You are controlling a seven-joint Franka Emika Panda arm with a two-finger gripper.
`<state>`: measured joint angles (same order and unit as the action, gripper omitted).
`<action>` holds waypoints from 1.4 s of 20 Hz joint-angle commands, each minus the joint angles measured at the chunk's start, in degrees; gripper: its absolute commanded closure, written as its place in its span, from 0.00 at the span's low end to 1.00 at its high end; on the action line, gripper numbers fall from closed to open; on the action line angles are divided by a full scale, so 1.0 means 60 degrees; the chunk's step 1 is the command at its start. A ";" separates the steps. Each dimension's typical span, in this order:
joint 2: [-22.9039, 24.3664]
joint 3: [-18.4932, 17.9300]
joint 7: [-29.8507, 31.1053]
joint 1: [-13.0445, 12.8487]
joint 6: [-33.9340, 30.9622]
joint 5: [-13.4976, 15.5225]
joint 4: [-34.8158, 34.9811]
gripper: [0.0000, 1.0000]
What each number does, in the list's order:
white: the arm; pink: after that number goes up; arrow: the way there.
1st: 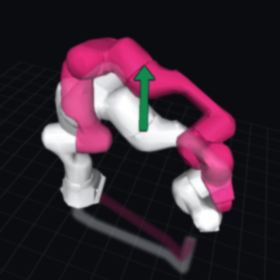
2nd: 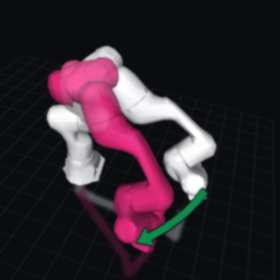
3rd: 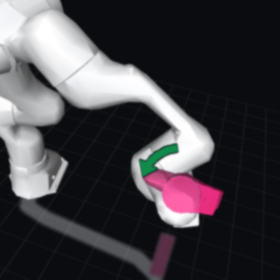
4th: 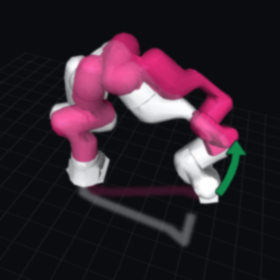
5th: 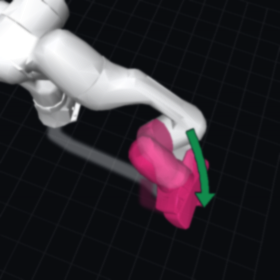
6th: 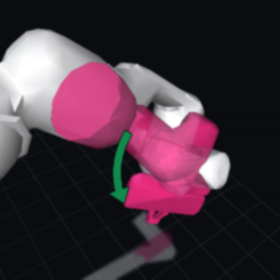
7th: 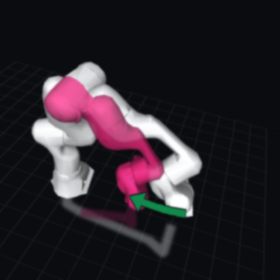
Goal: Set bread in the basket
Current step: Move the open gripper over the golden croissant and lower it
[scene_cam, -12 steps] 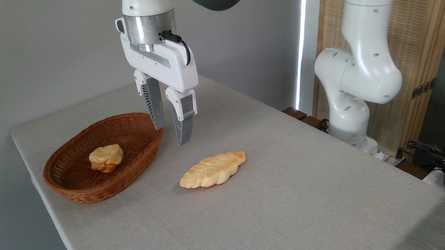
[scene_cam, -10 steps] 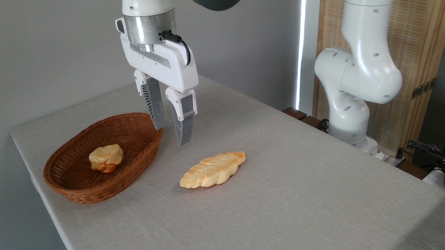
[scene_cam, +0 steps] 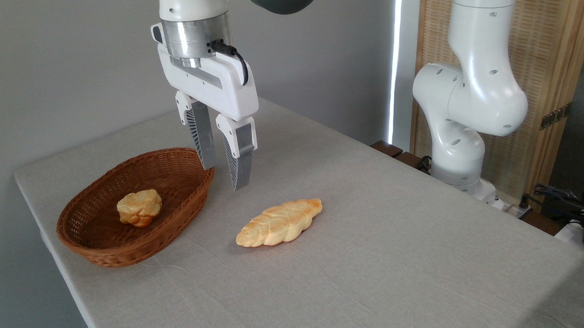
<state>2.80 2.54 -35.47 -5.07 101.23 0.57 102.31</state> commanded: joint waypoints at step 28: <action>0.1085 0.0017 -0.0343 -0.0312 0.2625 0.0081 0.4526 0.00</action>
<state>7.88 3.10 -36.13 -6.69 115.96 0.58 128.20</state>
